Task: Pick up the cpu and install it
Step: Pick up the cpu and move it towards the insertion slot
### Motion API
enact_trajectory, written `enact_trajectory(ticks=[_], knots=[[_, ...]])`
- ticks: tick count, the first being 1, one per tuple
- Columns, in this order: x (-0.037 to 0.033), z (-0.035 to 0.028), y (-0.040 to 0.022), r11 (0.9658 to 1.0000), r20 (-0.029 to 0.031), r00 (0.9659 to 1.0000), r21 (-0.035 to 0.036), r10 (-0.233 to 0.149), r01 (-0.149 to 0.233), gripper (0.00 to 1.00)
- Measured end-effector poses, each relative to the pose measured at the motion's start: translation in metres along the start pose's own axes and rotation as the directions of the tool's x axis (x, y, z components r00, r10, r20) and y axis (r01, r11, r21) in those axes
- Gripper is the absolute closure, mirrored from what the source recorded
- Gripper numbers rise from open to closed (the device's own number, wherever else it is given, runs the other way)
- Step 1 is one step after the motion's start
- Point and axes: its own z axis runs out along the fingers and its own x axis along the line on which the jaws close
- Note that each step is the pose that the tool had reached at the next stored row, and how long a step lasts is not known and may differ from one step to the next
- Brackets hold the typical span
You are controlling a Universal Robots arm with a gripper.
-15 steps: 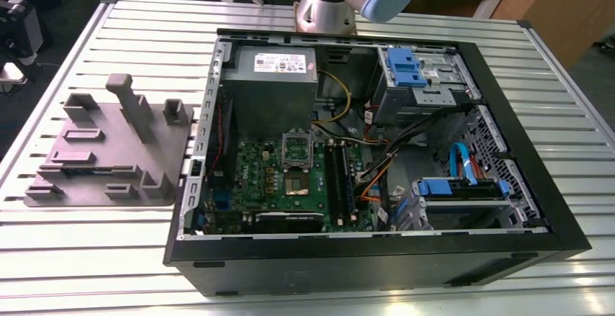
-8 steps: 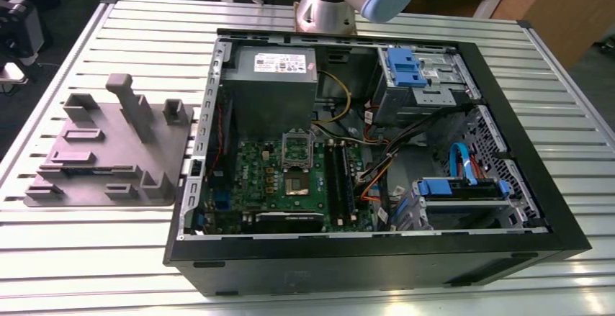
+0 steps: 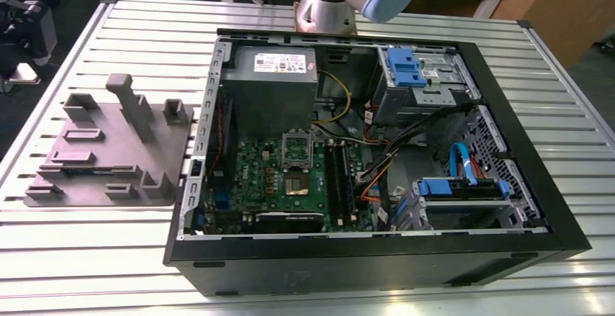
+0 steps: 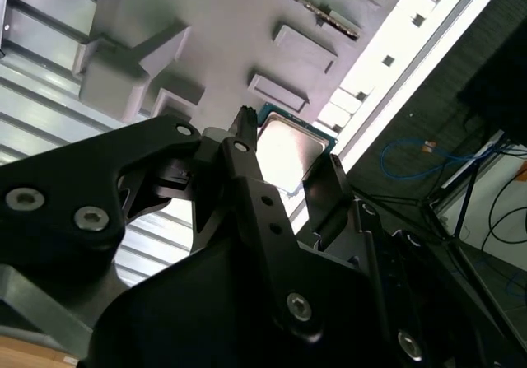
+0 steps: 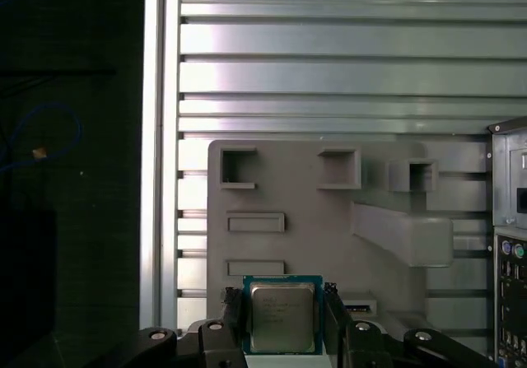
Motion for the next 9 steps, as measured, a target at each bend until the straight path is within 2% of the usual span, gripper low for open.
enact_trajectory(ticks=[9], knots=[[-0.0049, 0.0001, 0.0001, 1.0, 0.0001, 1.0, -0.0001, 0.0, 0.0, 0.53]])
